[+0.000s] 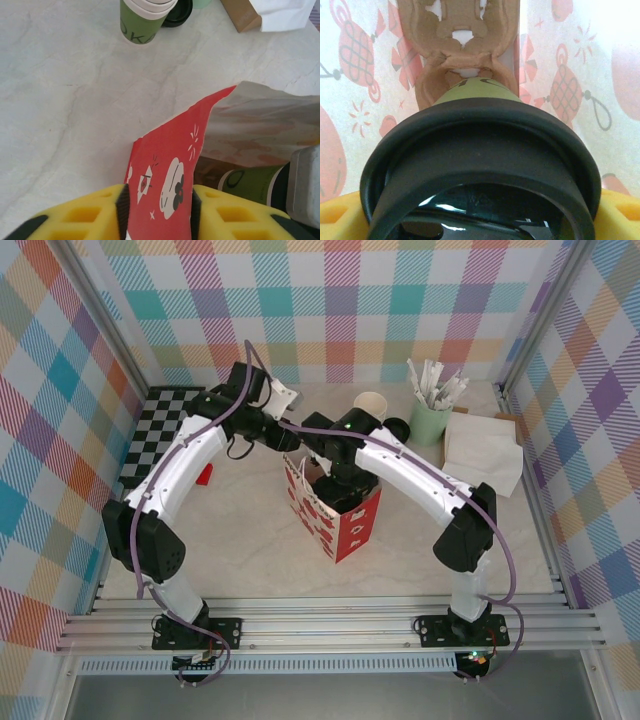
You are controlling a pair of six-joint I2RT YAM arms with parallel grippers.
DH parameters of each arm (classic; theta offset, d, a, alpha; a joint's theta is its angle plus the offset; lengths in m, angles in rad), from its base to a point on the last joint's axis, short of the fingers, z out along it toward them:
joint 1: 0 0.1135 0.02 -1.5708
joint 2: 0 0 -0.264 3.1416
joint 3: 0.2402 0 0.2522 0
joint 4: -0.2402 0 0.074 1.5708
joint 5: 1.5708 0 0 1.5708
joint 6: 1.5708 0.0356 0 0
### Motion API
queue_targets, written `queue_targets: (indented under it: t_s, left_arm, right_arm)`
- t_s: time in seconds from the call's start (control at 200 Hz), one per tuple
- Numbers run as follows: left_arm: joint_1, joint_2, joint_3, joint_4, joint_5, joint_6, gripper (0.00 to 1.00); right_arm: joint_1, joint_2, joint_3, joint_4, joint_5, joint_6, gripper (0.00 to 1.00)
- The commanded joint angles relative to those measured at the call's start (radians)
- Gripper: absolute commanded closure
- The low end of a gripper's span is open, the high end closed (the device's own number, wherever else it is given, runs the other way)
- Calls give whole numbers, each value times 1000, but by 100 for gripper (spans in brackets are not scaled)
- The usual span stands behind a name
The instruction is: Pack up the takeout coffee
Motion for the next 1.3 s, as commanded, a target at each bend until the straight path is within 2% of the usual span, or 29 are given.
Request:
queue_targets:
  t_s: [0.0, 0.205, 0.295, 0.345, 1.3]
  left_arm:
    - [-8, -2, 27, 0, -24, 10, 71]
    - [-8, -16, 4, 15, 3, 5, 86]
    - [-8, -17, 4, 12, 0, -5, 97]
    - [-8, -19, 1, 14, -3, -12, 100]
    - [-8, -80, -113, 106, -9, -88, 100]
  right_arm:
    - [-5, -9, -8, -49, -22, -4, 34]
    - [-13, 1, -25, -40, -27, -3, 34]
    - [-16, 2, -46, -19, -29, 2, 35]
    - [-18, 2, -55, -6, -31, 4, 35]
    - [-22, -24, -108, 30, -40, 28, 37]
